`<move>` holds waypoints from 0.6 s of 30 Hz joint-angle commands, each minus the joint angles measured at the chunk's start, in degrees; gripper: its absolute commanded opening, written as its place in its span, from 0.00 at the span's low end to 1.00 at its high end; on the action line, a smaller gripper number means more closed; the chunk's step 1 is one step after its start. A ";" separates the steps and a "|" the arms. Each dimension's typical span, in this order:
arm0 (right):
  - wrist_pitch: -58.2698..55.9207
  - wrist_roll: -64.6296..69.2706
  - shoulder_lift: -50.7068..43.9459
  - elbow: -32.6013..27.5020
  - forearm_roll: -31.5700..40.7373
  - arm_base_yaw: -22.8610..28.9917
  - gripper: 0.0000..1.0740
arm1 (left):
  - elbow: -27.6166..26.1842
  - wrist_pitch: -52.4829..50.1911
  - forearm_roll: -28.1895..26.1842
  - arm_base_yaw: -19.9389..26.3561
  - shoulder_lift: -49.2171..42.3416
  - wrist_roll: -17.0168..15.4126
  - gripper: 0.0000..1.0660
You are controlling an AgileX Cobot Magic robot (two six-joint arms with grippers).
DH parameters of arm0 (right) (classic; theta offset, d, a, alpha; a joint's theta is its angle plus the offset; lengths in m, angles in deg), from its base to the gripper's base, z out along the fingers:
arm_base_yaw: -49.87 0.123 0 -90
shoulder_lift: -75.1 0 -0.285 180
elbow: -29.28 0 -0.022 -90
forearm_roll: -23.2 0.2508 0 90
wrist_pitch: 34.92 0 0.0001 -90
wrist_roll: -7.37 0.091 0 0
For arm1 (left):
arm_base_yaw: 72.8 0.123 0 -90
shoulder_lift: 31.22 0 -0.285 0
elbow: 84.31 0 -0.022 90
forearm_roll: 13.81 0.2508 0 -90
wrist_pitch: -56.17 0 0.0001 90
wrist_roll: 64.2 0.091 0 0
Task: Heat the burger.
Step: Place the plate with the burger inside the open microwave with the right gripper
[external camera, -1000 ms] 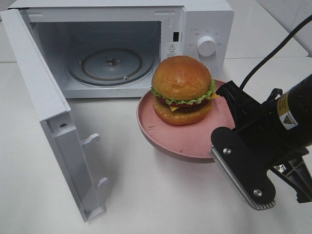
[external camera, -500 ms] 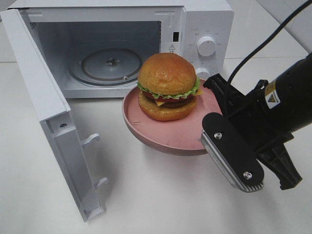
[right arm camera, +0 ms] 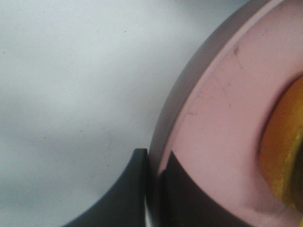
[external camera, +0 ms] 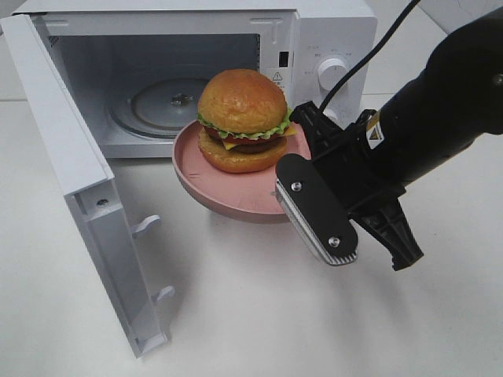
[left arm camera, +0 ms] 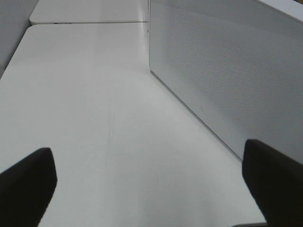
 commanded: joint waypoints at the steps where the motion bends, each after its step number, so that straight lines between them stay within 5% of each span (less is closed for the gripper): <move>1: 5.21 -0.86 2.01 2.69 -0.17 -0.29 0.00 | 0.17 -0.06 -0.23 -0.29 -1.38 -0.06 0.94; 18: 5.16 -0.63 12.78 12.83 -0.23 -0.29 0.00 | 0.17 -0.06 -0.23 -0.29 -1.38 -0.06 0.94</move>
